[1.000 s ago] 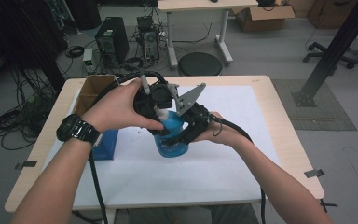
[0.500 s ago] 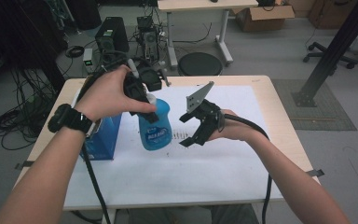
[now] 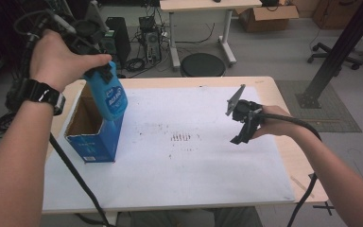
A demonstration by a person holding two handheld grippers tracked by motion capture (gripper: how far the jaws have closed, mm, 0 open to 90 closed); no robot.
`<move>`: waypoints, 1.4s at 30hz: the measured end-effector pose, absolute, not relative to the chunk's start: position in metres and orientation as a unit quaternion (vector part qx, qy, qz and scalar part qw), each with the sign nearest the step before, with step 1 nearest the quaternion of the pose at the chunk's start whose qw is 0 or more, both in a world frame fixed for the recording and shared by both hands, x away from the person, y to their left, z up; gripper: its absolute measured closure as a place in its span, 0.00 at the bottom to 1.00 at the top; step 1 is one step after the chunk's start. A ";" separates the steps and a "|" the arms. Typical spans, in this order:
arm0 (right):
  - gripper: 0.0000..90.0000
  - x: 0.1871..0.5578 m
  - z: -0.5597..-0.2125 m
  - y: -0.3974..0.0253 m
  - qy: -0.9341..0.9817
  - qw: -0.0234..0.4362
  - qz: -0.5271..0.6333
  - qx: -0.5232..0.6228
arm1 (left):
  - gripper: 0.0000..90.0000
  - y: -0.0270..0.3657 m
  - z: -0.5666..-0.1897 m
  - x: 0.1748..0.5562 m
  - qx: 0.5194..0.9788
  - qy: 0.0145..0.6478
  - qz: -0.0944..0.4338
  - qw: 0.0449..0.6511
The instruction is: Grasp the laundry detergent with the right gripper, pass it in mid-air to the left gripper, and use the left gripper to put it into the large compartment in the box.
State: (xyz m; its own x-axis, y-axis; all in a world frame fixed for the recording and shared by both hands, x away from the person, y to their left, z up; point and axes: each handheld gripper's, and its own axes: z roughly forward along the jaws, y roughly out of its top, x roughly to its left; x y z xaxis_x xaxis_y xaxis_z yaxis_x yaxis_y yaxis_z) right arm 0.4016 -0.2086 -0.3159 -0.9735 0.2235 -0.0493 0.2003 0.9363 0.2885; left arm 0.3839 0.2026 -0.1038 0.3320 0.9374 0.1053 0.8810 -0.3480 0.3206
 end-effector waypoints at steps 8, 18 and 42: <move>0.11 0.407 -0.313 -0.245 0.984 0.050 0.110 0.134 | 0.43 0.239 -0.099 0.388 0.748 0.640 0.153 0.087; 0.11 0.409 -0.312 -0.263 0.983 0.051 0.098 0.145 | 0.42 0.255 -0.110 0.390 0.726 0.666 0.151 0.082; 0.10 0.403 -0.314 -0.267 0.983 0.043 0.114 0.136 | 0.43 0.264 -0.200 0.403 0.730 0.671 0.115 0.056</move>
